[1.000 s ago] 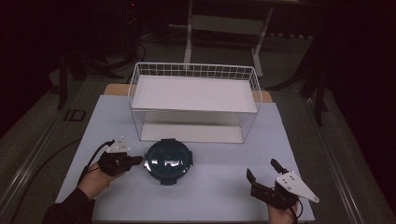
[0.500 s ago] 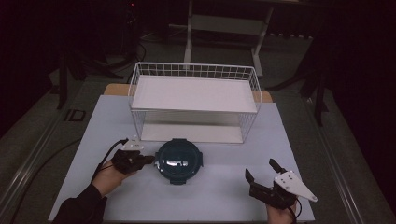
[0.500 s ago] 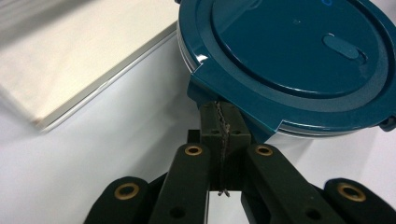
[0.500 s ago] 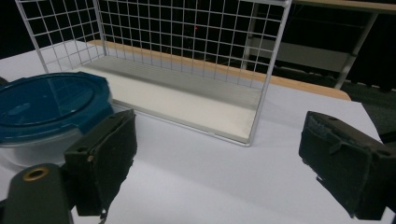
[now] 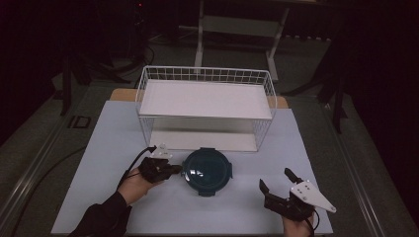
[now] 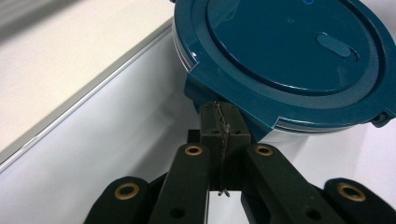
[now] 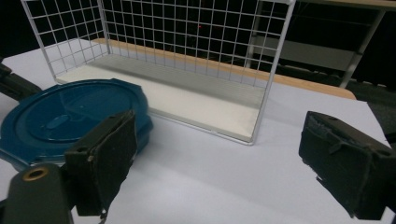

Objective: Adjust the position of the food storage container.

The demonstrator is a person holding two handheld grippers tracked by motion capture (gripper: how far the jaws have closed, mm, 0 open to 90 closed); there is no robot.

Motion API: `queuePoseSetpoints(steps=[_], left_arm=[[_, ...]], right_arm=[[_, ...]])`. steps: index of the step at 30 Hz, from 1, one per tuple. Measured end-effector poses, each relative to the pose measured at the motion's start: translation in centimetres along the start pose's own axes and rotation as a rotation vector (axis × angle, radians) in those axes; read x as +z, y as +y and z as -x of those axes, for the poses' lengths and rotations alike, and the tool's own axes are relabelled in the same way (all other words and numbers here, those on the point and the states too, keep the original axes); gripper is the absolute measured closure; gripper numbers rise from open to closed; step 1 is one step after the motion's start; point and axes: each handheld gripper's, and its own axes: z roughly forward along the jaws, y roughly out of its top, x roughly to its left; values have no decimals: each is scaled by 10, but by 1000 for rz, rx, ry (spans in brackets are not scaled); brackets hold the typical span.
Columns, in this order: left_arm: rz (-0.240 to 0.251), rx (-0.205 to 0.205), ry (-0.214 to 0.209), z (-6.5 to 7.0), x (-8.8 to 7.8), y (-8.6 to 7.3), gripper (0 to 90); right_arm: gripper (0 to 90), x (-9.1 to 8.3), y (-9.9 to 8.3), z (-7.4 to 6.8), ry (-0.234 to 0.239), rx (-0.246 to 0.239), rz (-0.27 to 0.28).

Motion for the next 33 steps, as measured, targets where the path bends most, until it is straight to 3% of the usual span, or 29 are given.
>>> queuePoseSetpoints(steps=[21, 27, 29, 31, 33], left_arm=[[-4, 70, -38, 26, 37, 32, 898], [12, 44, -52, 24, 38, 32, 886], [30, 50, -41, 21, 34, 30, 737], [55, 1, -92, 16, 30, 28, 517], [80, -23, -98, 16, 25, 26, 393]], right_arm=[[113, 0, 1, -2, 5, -32, 8], [113, -1, 1, -1, 0, -30, 19], [113, -1, 1, -1, 0, -29, 18], [113, -1, 1, -1, 0, -30, 19], [113, -2, 2, -3, -2, -54, 27]])
